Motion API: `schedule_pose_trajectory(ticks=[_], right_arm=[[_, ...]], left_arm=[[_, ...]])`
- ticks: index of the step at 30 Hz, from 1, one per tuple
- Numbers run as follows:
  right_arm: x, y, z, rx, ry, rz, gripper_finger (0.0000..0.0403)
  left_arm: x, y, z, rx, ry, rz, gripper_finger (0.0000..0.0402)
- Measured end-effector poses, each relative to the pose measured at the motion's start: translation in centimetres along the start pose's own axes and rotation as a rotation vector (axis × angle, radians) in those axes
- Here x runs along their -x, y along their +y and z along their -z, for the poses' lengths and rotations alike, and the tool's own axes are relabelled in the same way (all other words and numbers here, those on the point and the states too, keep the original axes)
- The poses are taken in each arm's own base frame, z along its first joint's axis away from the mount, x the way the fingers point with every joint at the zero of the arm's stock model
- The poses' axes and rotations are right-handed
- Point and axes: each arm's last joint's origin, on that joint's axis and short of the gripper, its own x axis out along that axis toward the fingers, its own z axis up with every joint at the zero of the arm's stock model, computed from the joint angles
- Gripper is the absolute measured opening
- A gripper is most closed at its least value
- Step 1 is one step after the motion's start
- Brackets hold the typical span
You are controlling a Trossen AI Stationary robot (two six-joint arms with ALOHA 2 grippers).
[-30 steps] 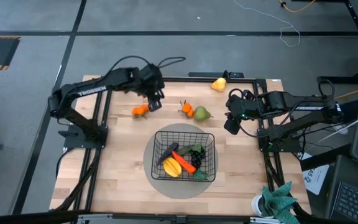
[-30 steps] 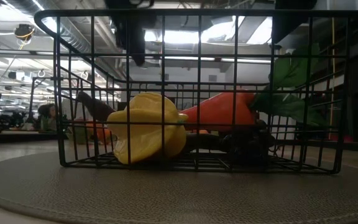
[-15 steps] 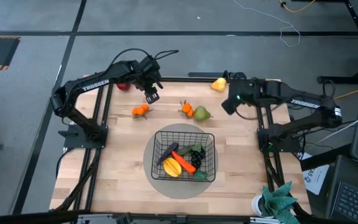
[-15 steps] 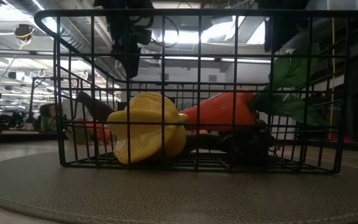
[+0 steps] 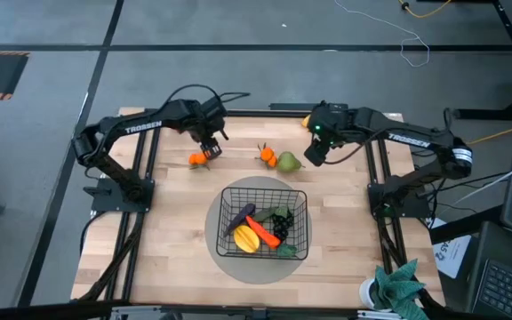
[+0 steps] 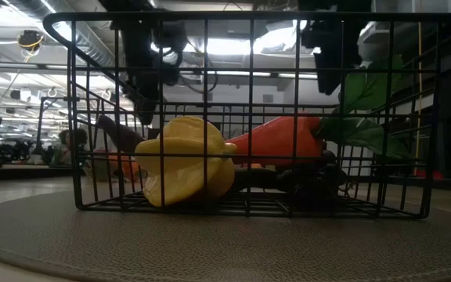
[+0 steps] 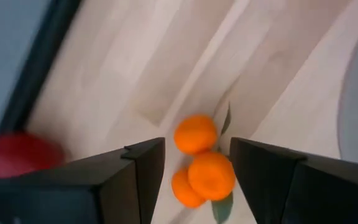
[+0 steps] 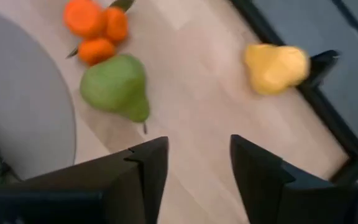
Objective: Build produce basket
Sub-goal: Put the left oranges into the wire basket
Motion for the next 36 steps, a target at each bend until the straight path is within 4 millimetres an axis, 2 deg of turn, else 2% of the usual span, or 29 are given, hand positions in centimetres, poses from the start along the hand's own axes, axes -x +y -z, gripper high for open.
schedule_pose_trajectory(ticks=[4, 12, 18, 25, 32, 36], right_arm=[[-1.3, 0.6, -0.4, 0.034, 0.035, -0.017, 0.0161], [-2.9, 1.1, -0.8, 0.075, 0.087, -0.004, 0.0161], [-3.0, 1.1, -0.8, 0.073, 0.088, -0.003, 0.0161], [-3.0, 1.1, -0.8, 0.074, 0.088, -0.003, 0.0161], [-3.0, 1.1, -0.8, 0.073, 0.088, -0.003, 0.0161], [-3.0, 1.1, -0.8, 0.074, 0.088, -0.003, 0.0161]], left_arm=[[-1.4, -0.4, 1.3, 0.074, 0.062, -0.001, 0.0169], [-3.0, -1.6, 3.5, 0.070, 0.164, -0.002, 0.0169], [-3.6, -2.4, 4.6, 0.068, 0.210, -0.004, 0.0169], [-2.9, -3.1, 5.6, 0.109, 0.293, -0.043, 0.0169], [-3.9, -4.7, 5.7, 0.081, 0.233, 0.010, 0.0169], [-4.4, -5.1, 6.6, 0.075, 0.247, -0.047, 0.0169]])
